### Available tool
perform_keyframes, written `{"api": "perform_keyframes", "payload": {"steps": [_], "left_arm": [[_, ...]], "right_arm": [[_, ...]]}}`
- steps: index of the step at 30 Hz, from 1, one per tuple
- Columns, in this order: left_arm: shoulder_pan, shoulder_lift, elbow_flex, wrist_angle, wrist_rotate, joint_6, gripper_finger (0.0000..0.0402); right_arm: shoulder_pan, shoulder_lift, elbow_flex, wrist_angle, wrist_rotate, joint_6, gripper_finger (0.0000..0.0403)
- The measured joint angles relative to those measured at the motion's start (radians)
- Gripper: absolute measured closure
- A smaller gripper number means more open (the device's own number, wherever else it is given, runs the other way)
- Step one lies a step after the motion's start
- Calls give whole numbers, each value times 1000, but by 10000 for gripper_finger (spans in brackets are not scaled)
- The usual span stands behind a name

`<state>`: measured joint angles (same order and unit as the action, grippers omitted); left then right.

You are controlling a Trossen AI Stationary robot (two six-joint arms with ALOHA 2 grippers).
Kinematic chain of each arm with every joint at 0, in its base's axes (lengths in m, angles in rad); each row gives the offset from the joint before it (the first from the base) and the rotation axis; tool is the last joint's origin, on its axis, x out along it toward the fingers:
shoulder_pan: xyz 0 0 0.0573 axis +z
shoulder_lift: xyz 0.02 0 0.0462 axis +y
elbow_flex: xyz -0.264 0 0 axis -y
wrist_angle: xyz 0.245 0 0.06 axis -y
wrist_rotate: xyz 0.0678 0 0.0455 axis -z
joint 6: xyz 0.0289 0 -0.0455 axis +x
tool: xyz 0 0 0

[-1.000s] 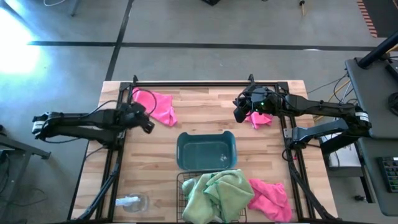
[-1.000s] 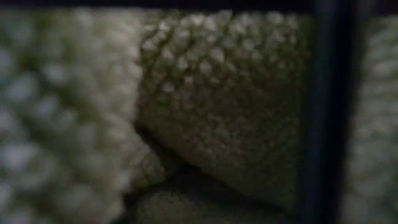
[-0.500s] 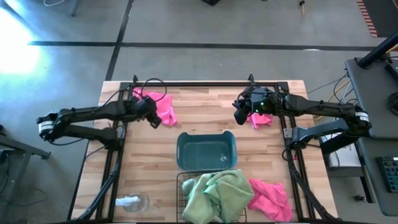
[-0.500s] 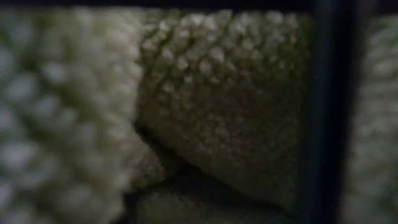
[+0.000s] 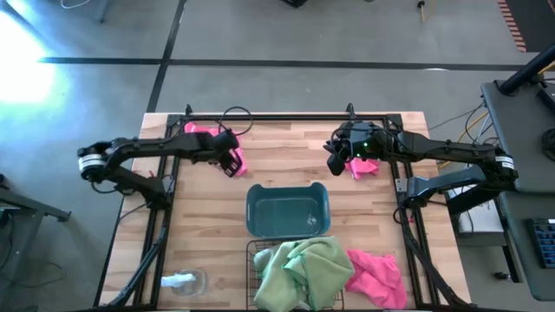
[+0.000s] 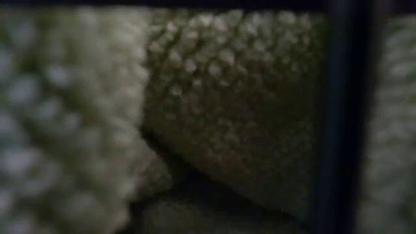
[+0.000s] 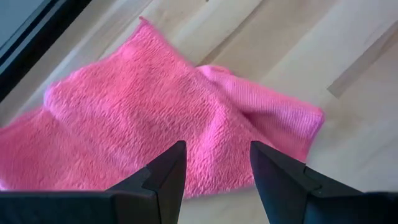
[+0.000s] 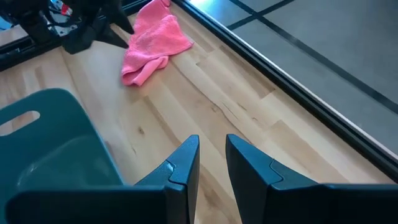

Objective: Sort microfiber towel by color & place in baskets
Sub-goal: Put the top left microfiber pink towel into the blue bin

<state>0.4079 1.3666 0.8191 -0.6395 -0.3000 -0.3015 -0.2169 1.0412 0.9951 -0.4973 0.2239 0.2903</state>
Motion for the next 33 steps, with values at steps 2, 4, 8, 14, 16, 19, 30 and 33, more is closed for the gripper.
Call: {"api": "perform_keyframes", "payload": {"steps": [2,4,8,14,16,19,30,33], "left_arm": [[2,42,27,-5,-1,14,239],[5,82,49,-6,-1,29,239],[21,156,74,-27,-2,31,239],[36,232,75,-66,-3,31,239],[36,244,75,-56,-3,31,239],[36,258,75,-36,-3,31,239],[53,336,68,-21,72,32,239],[53,336,66,-20,78,31,239]], "right_arm": [[0,0,0,0,-10,-1,330],[0,0,0,0,-26,-3,330],[0,0,0,-9,-27,-3,330],[0,0,0,-50,-27,-3,330],[0,0,0,-55,-27,-3,330],[0,0,0,-53,-27,-4,330],[0,0,0,-53,-49,-7,330],[0,0,0,-53,-49,-4,330]]}}
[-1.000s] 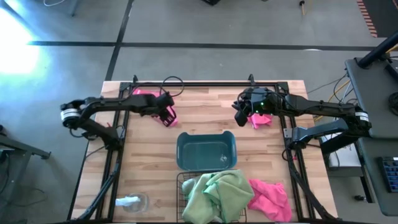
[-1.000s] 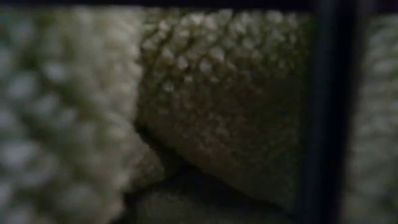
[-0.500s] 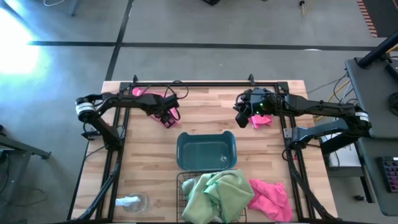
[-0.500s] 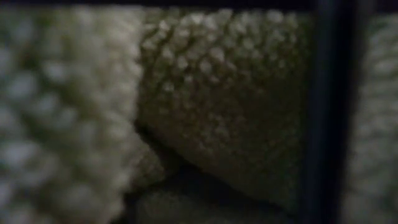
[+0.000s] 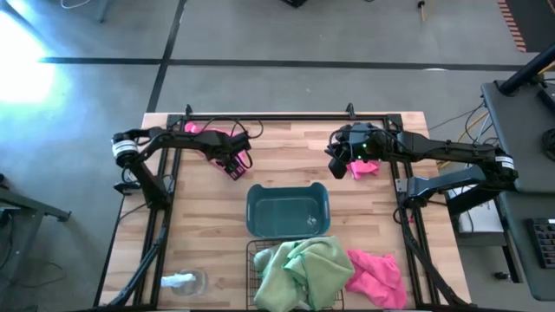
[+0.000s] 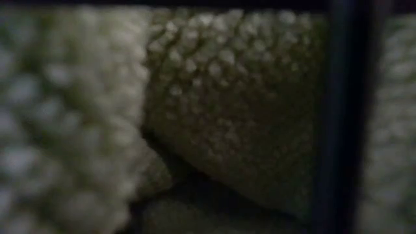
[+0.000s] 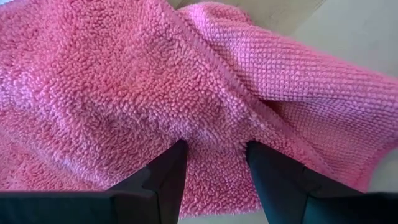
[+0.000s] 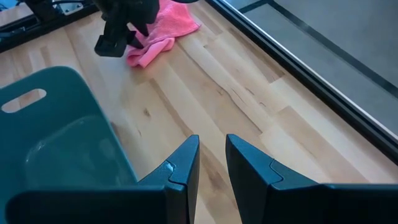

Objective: Sort microfiber towel by color & place in baskets
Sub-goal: Put the top left microfiber pink towel into the blue bin

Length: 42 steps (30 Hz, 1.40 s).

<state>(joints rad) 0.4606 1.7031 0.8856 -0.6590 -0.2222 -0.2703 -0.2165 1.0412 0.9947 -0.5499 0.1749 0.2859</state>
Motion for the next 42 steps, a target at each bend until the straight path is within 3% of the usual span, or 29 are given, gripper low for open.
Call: {"api": "perform_keyframes", "payload": {"steps": [7,16,24,34,42], "left_arm": [[0,-31,-2,16,31,-52,264],[-2,-35,-3,13,65,-108,388],[-13,-45,11,-16,92,-158,395],[-103,-150,286,-155,106,-148,401],[-227,-187,591,-319,13,-163,401]], "right_arm": [[0,0,0,0,0,-1,330],[0,0,0,0,0,-2,330],[0,0,0,0,0,-2,330],[0,0,0,0,0,-17,330],[0,0,0,-1,0,-30,330]]}}
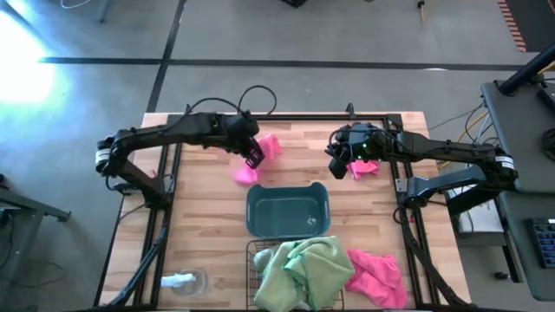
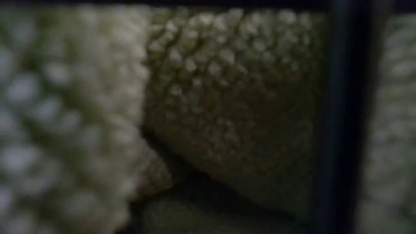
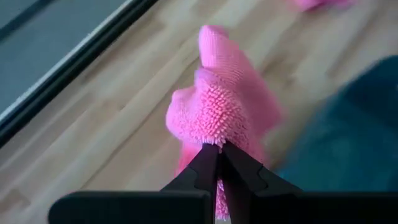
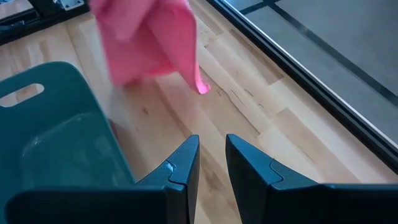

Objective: Sort microfiber towel by color & place in baskets
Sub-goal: Put the top left microfiber pink towel into the blue bin

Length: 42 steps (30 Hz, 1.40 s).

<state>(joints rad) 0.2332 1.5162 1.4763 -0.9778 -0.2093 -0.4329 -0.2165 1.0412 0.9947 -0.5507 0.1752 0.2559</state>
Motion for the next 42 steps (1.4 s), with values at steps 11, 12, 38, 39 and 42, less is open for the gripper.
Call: {"api": "perform_keyframes", "payload": {"steps": [11,12,38,39,42], "left_arm": [[-262,0,290,-18,-114,-100,402],[-284,0,301,-18,-123,-121,402],[-529,186,330,36,-203,-414,380],[-529,198,340,35,-182,-409,372],[-529,226,383,30,-151,-379,346]], "right_arm": [[0,0,0,0,0,-32,330],[0,0,0,0,0,-33,330],[0,0,0,-91,-97,-32,330],[0,0,0,-94,-97,-32,330],[0,0,0,-102,-98,-32,330]]}}
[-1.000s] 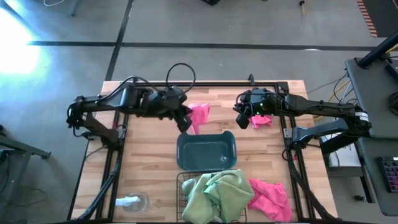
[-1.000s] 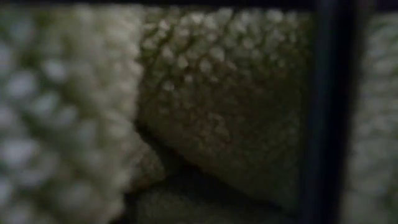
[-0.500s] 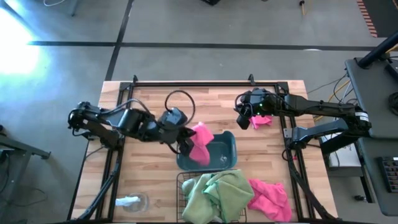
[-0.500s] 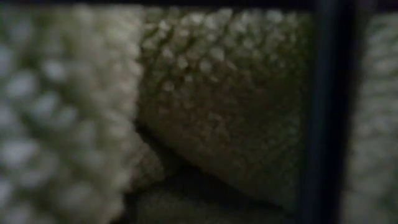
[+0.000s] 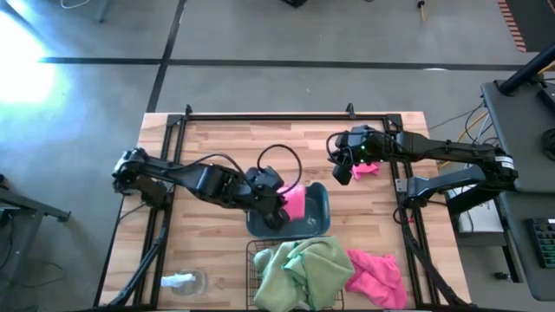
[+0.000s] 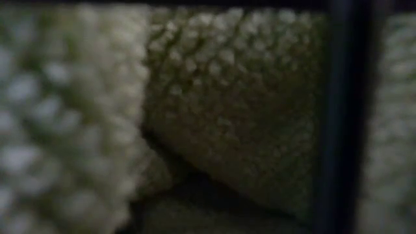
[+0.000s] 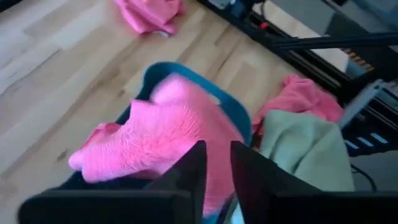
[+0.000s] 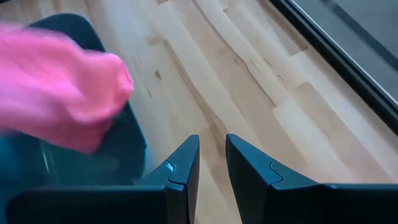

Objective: Sort microfiber towel by color & place in baskets
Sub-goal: Put the top left microfiber pink towel into the blue bin, then put the top pink microfiber towel into the blue bin

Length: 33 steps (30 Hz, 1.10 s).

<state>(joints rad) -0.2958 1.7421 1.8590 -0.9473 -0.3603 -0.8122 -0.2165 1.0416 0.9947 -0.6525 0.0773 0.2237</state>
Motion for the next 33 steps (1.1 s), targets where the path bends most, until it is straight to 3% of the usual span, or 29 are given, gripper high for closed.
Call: {"api": "perform_keyframes", "payload": {"steps": [7,15,18,28,33], "left_arm": [[2,83,208,-132,-37,104,294],[13,233,500,-397,-154,238,286],[28,222,431,-438,-211,247,286],[97,212,319,-428,-225,342,286],[111,209,318,-442,-245,409,286]], "right_arm": [[0,0,0,0,0,0,330],[0,0,0,-16,-2,0,330],[0,0,0,-46,-3,0,330],[0,0,0,-102,5,4,330],[0,0,0,-284,179,35,330]]}}
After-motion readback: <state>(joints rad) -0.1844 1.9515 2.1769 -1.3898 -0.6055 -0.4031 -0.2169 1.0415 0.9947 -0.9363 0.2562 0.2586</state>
